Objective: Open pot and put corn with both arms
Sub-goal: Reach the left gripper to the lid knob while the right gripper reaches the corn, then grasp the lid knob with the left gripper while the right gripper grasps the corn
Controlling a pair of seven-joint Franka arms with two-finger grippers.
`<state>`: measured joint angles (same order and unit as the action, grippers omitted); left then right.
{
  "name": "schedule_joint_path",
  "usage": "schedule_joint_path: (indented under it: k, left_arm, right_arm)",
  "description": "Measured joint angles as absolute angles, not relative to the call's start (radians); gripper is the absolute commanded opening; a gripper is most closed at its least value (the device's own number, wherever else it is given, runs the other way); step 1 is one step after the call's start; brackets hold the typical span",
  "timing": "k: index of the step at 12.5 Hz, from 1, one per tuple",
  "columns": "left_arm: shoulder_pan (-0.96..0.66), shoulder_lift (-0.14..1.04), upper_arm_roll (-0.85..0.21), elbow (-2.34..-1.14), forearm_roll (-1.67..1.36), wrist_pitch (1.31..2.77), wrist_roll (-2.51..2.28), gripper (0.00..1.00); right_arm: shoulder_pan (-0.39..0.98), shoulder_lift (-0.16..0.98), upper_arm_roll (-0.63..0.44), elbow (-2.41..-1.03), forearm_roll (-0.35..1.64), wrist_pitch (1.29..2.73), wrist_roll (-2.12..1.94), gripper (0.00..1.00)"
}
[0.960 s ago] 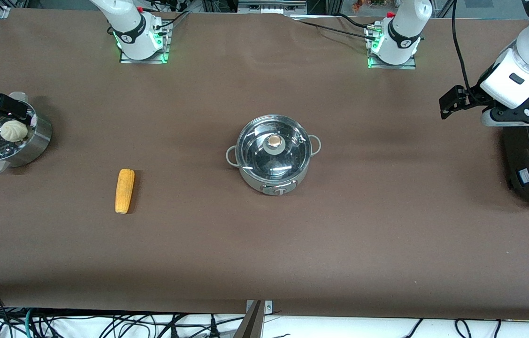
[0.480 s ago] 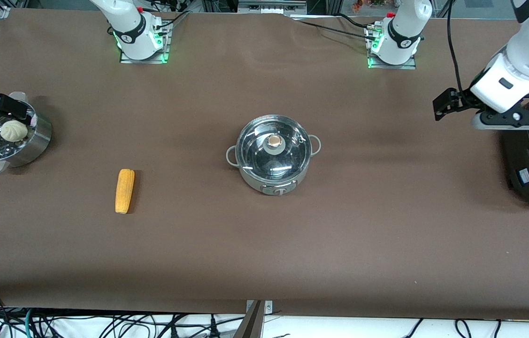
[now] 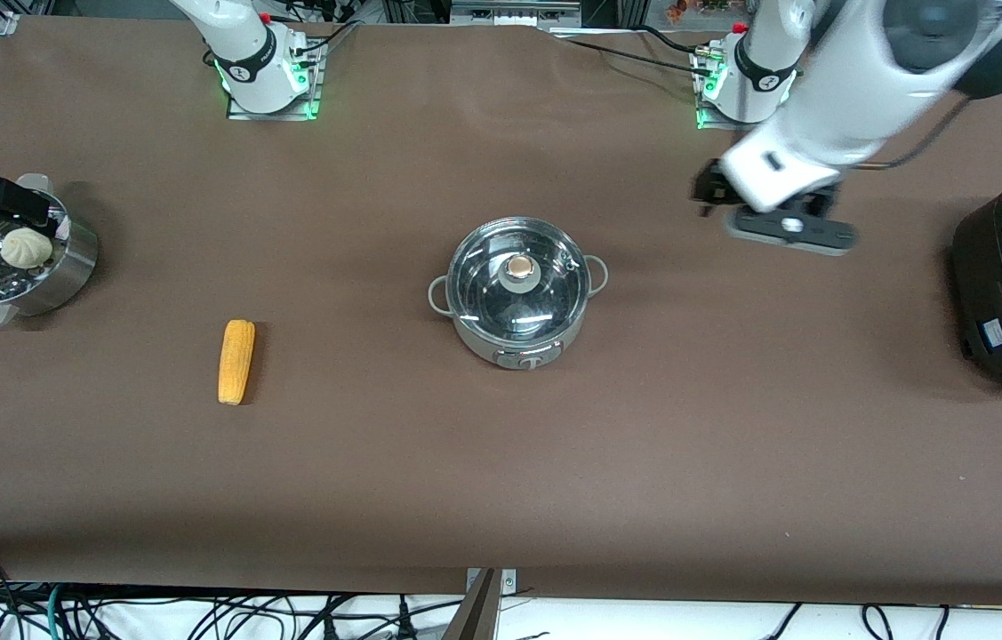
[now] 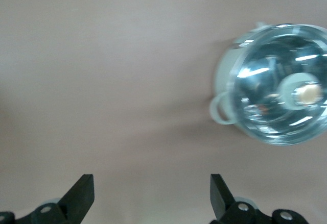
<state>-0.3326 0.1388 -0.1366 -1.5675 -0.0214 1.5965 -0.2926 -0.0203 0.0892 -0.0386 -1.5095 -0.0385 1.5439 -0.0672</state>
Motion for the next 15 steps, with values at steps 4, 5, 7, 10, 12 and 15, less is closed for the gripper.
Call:
schedule_joint_path:
  k: [4, 5, 7, 10, 12, 15]
  left_arm:
    - [-0.536, 0.395, -0.141, -1.397, -0.021, 1.743, -0.566, 1.0]
    - [-0.566, 0.451, -0.141, -1.385, -0.021, 1.785, -0.582, 1.0]
    - [-0.606, 0.541, -0.14, -1.377, -0.021, 1.809, -0.584, 1.0]
    - [-0.624, 0.61, -0.139, -1.366, -0.021, 1.864, -0.584, 1.0]
    - [-0.624, 0.623, -0.135, -1.363, -0.021, 1.902, -0.584, 1.0]
    - [-0.632, 0.632, -0.136, -1.362, -0.021, 1.91, -0.584, 1.0]
  right_arm:
    - [-0.02, 0.199, -0.039, -1.524, -0.038, 1.552, -0.067, 1.0]
    - [-0.02, 0.252, -0.039, -1.533, -0.032, 1.599, -0.067, 1.0]
    - [-0.018, 0.371, -0.036, -1.548, 0.015, 1.746, -0.067, 1.0]
    - [-0.001, 0.54, -0.033, -1.562, 0.066, 1.93, -0.067, 1.0]
    - [0.022, 0.607, -0.032, -1.604, 0.068, 2.064, -0.066, 1.0]
    - [0.073, 0.637, -0.03, -1.665, 0.07, 2.187, -0.06, 1.0]
